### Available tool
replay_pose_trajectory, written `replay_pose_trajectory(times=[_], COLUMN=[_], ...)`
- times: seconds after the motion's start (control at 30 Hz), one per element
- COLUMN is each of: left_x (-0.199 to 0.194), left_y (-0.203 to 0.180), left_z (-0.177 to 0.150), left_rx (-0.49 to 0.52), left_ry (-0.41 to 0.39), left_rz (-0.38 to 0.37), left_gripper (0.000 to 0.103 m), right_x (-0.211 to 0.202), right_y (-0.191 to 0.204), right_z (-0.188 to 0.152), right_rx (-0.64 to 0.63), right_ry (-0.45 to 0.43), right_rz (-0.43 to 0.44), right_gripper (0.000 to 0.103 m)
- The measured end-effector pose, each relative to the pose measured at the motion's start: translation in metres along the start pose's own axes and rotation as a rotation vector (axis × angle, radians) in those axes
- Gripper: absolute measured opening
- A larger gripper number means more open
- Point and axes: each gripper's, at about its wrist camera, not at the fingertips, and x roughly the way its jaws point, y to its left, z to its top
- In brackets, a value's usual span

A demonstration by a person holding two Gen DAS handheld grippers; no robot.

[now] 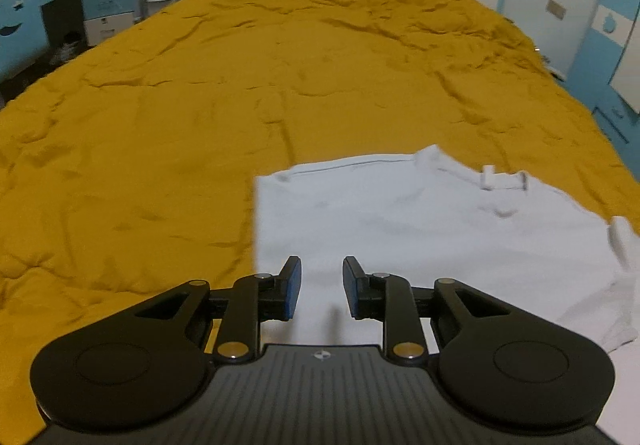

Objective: Fold small clothes

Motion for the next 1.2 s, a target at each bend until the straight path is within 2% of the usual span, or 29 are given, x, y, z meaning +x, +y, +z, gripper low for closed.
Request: replay_pose_trajectory(times=[0.17, 0.33, 0.53, 0.77, 0.83, 0.87, 0.9, 0.93, 0.97, 1.0, 1.07, 1.2], left_x=[0.013, 0.029, 0.048, 0.066, 0.069, 0.07, 0.071, 0.071, 0.071, 0.071, 0.07, 0.065], left_y=[-0.013, -0.024, -0.028, -0.025, -0.025, -0.025, -0.026, -0.025, -0.025, -0.025, -0.024, -0.024], left_z=[0.003, 0.003, 0.0, -0.002, -0.003, -0.003, -0.003, -0.003, -0.003, -0.003, -0.002, 0.0], left_rx=[-0.02, -0.016, -0.022, -0.03, -0.03, -0.029, -0.029, -0.029, -0.029, -0.029, -0.028, -0.03], left_ry=[0.003, 0.019, 0.042, 0.05, 0.047, 0.045, 0.042, 0.039, 0.034, 0.033, 0.027, 0.008], left_rz=[-0.016, -0.005, 0.011, 0.021, 0.021, 0.021, 0.021, 0.02, 0.018, 0.016, 0.012, 0.004], left_gripper=[0.029, 0.03, 0.03, 0.03, 0.029, 0.029, 0.029, 0.03, 0.03, 0.03, 0.029, 0.029], right_x=[0.007, 0.017, 0.037, 0.065, 0.073, 0.078, 0.082, 0.086, 0.088, 0.088, 0.086, 0.072], right_y=[-0.048, -0.092, -0.137, -0.148, -0.147, -0.145, -0.146, -0.145, -0.144, -0.143, -0.137, -0.109], right_z=[0.031, 0.049, 0.062, 0.07, 0.071, 0.072, 0.074, 0.075, 0.076, 0.077, 0.08, 0.085], right_rx=[0.145, 0.265, 0.387, 0.44, 0.435, 0.43, 0.424, 0.417, 0.413, 0.408, 0.377, 0.276], right_ry=[-0.017, -0.03, -0.03, -0.053, -0.059, -0.061, -0.065, -0.073, -0.082, -0.093, -0.118, -0.168], right_rz=[-0.038, -0.094, -0.131, -0.106, -0.117, -0.13, -0.146, -0.164, -0.174, -0.175, -0.178, -0.189], right_gripper=[0.053, 0.053, 0.061, 0.063, 0.059, 0.052, 0.04, 0.033, 0.016, 0.005, 0.001, 0.001])
